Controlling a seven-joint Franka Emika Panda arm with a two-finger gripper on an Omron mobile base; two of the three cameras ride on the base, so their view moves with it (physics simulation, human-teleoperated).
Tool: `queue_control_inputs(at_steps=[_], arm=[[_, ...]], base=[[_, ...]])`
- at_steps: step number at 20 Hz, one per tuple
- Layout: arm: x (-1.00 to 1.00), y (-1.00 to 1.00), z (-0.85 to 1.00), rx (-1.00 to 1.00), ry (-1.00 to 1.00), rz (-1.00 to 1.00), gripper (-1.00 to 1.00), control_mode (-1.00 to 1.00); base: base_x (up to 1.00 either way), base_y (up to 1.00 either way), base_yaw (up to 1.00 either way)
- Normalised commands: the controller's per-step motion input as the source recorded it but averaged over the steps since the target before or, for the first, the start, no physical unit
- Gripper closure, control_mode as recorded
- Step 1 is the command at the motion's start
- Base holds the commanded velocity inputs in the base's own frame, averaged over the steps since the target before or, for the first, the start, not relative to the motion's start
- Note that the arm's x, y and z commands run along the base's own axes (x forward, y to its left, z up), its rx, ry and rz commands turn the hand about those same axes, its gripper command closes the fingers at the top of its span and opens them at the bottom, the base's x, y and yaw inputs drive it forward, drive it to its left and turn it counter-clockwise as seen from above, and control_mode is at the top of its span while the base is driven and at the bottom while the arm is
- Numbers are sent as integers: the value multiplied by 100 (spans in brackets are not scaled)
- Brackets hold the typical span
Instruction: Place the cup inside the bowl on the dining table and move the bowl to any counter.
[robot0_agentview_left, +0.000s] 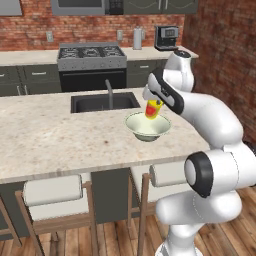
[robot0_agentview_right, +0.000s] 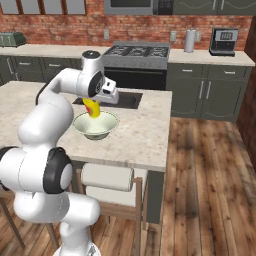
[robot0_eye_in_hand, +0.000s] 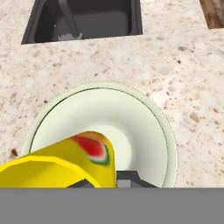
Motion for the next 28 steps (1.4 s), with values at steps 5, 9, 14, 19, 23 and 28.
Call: queue_control_inputs(at_steps=[5, 9, 14, 19, 23, 28], arm=[[0, 0, -9, 0, 10, 0, 100, -100], [0, 0, -16, 0, 5, 0, 100, -100], [7, 0, -21, 0, 0, 0, 100, -100], [1, 2, -23, 0, 0, 0, 100, -100], [0, 3, -23, 0, 0, 0, 100, -100], [0, 4, -20, 0, 0, 0, 100, -100]], base=[[0, 0, 0], [0, 0, 0], [0, 0, 0], [0, 0, 0], [0, 0, 0], [0, 0, 0]])
